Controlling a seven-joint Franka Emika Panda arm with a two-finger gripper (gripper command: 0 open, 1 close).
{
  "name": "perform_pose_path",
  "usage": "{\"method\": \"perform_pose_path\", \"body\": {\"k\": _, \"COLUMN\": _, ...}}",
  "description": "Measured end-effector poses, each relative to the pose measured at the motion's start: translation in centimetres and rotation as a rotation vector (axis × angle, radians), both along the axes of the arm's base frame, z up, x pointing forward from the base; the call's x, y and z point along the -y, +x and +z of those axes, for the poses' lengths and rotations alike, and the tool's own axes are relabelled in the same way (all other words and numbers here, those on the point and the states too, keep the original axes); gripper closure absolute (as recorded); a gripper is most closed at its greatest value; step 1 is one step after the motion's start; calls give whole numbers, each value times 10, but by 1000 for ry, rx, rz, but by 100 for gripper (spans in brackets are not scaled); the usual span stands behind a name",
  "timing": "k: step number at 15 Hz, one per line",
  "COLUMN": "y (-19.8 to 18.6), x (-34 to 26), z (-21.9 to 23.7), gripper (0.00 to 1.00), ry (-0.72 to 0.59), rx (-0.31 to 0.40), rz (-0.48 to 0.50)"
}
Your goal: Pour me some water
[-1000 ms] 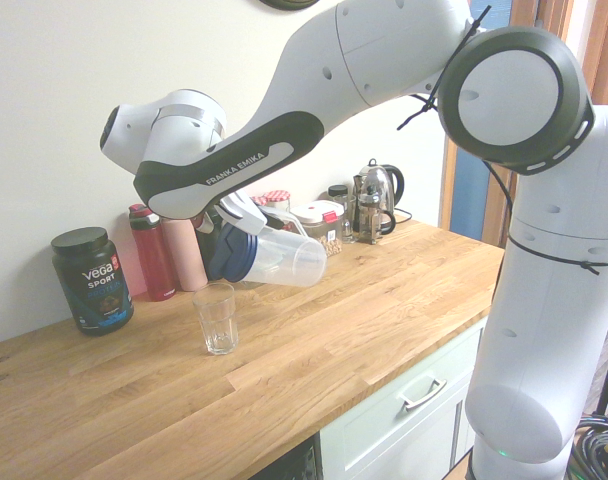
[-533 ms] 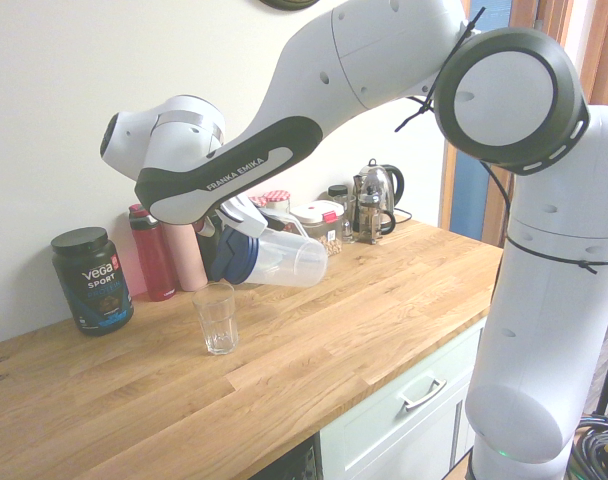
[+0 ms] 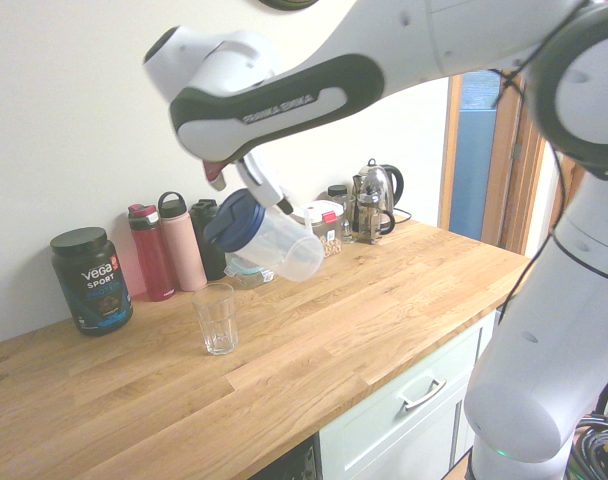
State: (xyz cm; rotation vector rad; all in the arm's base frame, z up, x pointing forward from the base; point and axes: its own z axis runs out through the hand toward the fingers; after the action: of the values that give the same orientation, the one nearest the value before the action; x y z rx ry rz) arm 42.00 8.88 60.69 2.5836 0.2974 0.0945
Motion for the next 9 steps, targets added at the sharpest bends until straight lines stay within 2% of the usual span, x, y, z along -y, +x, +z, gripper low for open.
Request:
{"method": "perform_pose_path", "body": {"k": 2, "y": -4, "x": 28, "z": 9, "gripper": 100, "ry": 75, "rx": 62, "rz": -73}}
{"method": "perform_pose_path", "body": {"k": 4, "y": 7, "x": 65, "z": 10, "gripper": 100, "ry": 146, "rx": 110, "rz": -155}}
{"method": "perform_pose_path", "body": {"k": 9, "y": 9, "x": 140, "z": 10, "gripper": 100, "ry": 343, "rx": 179, "rz": -384}}
